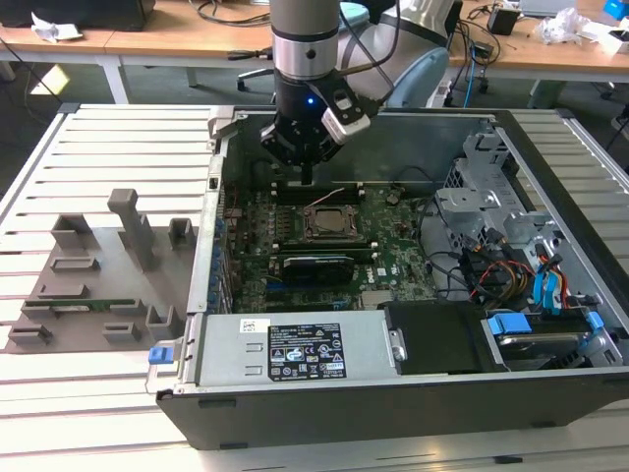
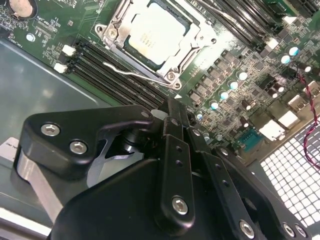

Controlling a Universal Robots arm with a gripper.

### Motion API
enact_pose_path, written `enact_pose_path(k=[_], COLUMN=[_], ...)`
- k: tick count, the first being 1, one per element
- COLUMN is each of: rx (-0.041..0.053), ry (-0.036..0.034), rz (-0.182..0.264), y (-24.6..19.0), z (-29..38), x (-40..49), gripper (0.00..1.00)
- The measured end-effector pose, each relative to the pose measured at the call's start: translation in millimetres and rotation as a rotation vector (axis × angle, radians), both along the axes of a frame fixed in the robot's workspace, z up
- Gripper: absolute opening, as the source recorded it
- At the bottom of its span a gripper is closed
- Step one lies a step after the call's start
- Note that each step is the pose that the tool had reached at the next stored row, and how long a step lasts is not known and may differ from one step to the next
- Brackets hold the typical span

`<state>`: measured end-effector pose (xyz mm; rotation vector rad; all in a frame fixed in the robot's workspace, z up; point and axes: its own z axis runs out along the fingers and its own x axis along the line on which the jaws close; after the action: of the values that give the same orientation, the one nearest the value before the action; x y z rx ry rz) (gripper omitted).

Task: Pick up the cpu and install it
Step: 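Install the first cpu locking lever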

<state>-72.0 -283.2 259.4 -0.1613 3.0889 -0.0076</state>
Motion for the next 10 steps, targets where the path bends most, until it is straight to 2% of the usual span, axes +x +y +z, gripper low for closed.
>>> enact_pose_path(k=[2, 4, 5, 6, 7, 10], rx=[0.0207, 0.0461, 0.0649, 0.0740, 0.0779, 0.0780], ry=[0.0000, 0.0001, 0.0001, 0.0001, 0.0000, 0.0011], rz=[0.000, 0.000, 0.000, 0.000, 0.000, 0.001], y=[-1.3, -2.1, -2.9, -3.6, -4.0, -4.3], z=[-0.5, -0.9, -1.5, -2.4, -3.0, -5.0], x=[0.0, 0.0, 0.0, 0.0, 0.2, 4.1], gripper=[0.11, 0.11, 0.11, 0.11, 0.11, 0.11])
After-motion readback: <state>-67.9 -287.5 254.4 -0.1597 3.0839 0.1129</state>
